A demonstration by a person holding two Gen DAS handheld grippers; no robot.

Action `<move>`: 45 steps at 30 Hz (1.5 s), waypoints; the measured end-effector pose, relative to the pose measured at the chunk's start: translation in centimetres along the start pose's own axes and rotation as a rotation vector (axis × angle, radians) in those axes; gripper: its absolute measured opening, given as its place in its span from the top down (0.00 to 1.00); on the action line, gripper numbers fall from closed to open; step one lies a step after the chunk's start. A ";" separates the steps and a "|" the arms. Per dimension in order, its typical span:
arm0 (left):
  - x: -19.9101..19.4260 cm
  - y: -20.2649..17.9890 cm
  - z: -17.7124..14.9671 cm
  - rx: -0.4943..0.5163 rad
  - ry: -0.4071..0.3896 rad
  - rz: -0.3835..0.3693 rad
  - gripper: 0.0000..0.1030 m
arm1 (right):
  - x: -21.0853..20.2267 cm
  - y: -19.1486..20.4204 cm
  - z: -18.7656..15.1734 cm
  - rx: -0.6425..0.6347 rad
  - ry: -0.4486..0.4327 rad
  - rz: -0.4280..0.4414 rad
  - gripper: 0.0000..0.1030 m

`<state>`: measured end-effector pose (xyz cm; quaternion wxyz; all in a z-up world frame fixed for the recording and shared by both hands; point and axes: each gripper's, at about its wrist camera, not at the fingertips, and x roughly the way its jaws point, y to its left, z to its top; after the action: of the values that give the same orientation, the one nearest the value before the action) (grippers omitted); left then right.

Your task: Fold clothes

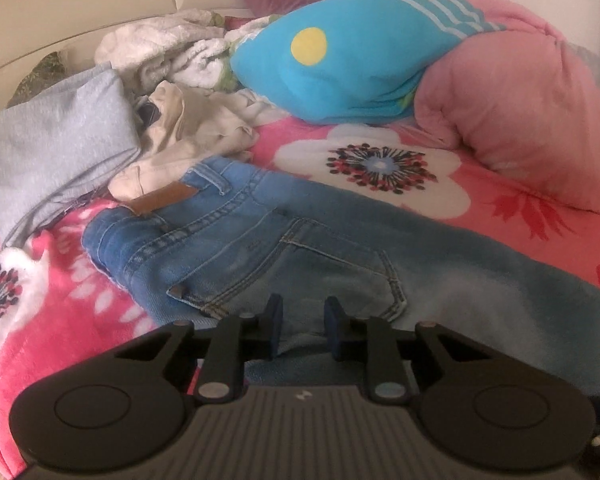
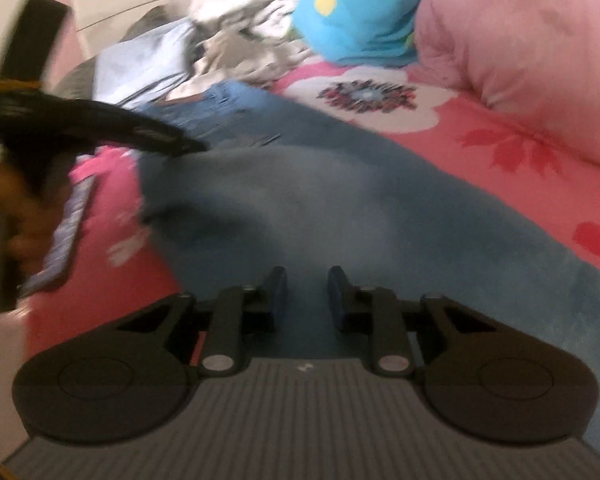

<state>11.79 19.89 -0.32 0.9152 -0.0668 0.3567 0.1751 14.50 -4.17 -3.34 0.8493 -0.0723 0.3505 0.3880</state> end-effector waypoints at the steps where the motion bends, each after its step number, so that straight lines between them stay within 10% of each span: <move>1: 0.0 0.0 0.0 -0.004 0.001 -0.001 0.77 | -0.5 0.1 0.1 -0.005 0.011 0.011 0.84; 9: 0.8 1.0 0.5 -0.050 0.044 -0.014 0.77 | 3.8 0.9 5.1 0.039 -0.110 0.009 0.84; 18: 1.7 1.4 0.7 -0.043 0.071 -0.017 0.80 | 2.0 0.9 1.3 0.031 0.053 0.093 0.87; 24: 1.8 1.6 1.0 -0.052 0.095 -0.025 0.80 | 2.3 1.6 4.4 0.042 -0.063 0.091 0.87; 32: 1.9 1.5 0.9 -0.060 0.100 -0.014 0.81 | 1.2 1.8 0.6 0.052 0.076 0.208 0.88; 38: 1.9 1.4 0.8 -0.061 0.101 -0.008 0.81 | 0.9 1.8 3.6 0.083 -0.057 0.148 0.89; 45: 1.3 1.2 0.6 -0.063 0.065 -0.006 0.81 | 0.1 3.8 -1.0 0.126 0.019 0.216 0.88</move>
<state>12.68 21.49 -0.74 0.9010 -0.1022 0.3806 0.1814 11.32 -1.86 -3.59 0.8022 0.0157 0.3878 0.4537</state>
